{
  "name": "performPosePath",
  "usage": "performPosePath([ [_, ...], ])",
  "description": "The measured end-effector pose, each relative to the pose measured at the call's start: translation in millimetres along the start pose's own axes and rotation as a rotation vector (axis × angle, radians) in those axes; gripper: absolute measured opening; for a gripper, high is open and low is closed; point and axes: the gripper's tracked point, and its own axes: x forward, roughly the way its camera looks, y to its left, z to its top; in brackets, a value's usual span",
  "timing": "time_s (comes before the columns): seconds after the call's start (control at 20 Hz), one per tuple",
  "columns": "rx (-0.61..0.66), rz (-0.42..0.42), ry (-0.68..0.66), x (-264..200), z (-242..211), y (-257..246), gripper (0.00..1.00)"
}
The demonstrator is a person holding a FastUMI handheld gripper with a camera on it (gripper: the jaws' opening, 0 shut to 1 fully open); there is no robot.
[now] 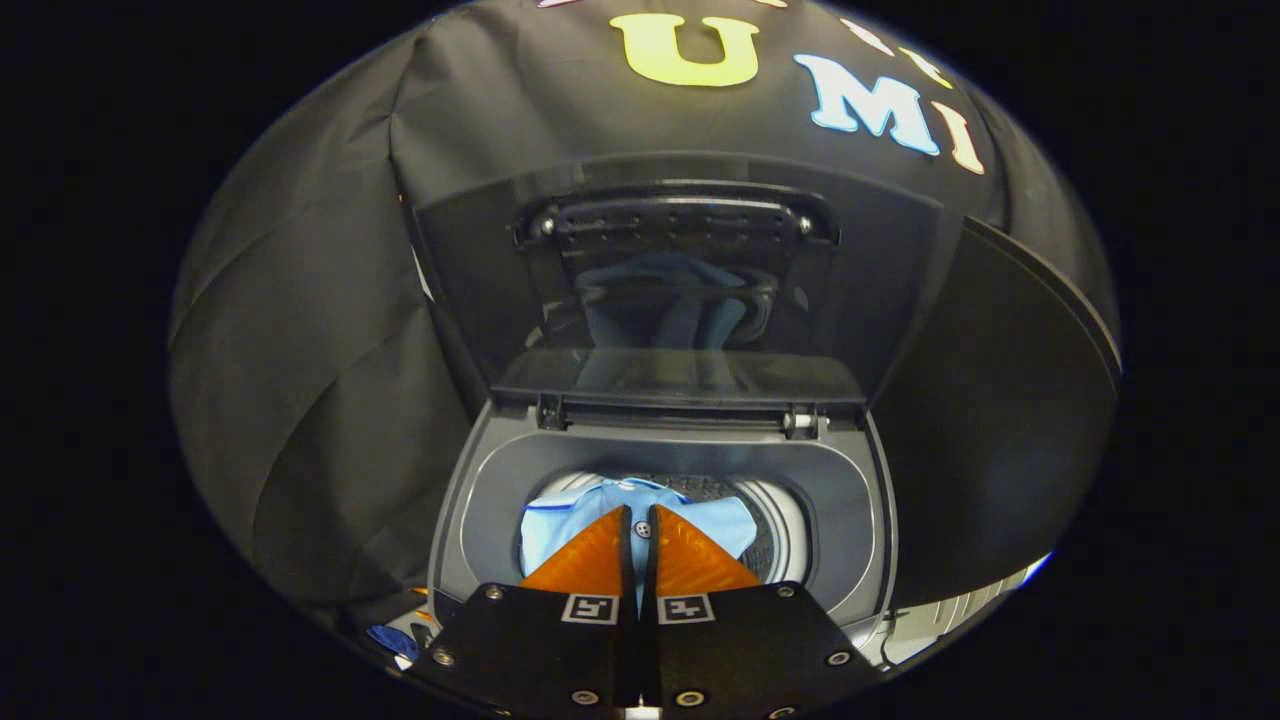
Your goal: Put the clothes into the washing machine and then close the washing machine lid.
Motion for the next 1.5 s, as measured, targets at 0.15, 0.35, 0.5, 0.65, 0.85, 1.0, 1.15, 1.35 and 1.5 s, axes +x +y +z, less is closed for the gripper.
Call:
performPosePath([
  [0.15,0.026,-0.001,0.040,9.3,-12.9,-6.5,0.00],
  [0.35,0.030,-0.008,0.079,19.4,-24.3,-12.2,0.00],
  [0.5,0.024,-0.002,0.114,24.0,-32.0,-11.9,0.00],
  [0.65,0.003,-0.039,0.192,27.1,-49.1,-19.3,0.23],
  [0.85,-0.005,-0.019,0.198,27.0,-47.8,-11.2,0.89],
  [1.0,-0.015,-0.030,0.209,23.8,-48.9,-10.2,0.92],
  [1.15,-0.012,-0.019,0.189,17.2,-40.3,-5.1,0.94],
  [1.35,-0.034,-0.056,0.145,-4.5,-7.6,-8.6,0.94],
  [1.5,-0.021,-0.074,0.062,-28.7,38.2,-5.8,0.94],
])
